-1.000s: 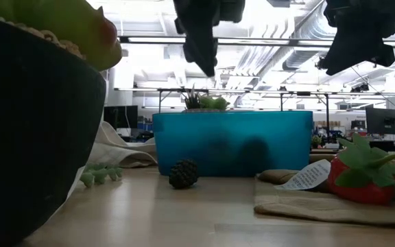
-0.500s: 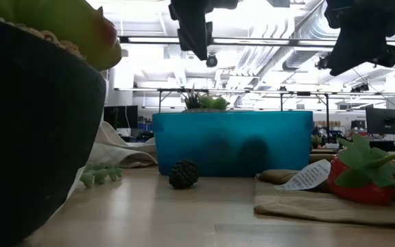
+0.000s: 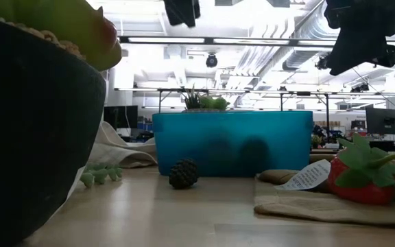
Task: Pick and placing Produce into tupperware
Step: Put the red strawberry into the blue bin
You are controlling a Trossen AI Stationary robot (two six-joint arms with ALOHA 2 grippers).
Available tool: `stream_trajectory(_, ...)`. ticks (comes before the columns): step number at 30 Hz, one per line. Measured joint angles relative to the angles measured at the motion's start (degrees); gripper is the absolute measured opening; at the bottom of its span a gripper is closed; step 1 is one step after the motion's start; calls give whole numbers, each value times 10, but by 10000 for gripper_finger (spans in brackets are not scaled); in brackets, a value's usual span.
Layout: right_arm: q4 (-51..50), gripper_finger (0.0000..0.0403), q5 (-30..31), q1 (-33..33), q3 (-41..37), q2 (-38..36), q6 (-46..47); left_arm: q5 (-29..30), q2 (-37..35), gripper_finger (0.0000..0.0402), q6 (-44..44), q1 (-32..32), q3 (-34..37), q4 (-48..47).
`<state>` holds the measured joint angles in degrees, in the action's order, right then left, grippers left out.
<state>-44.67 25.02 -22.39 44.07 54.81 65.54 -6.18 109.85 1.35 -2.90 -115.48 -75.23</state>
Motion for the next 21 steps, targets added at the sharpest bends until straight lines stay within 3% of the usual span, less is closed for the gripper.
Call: stream_trajectory(21, 46, 81, 0, 0, 0, 0, 6, 69, -129, 42, 9, -1, 0, -73)
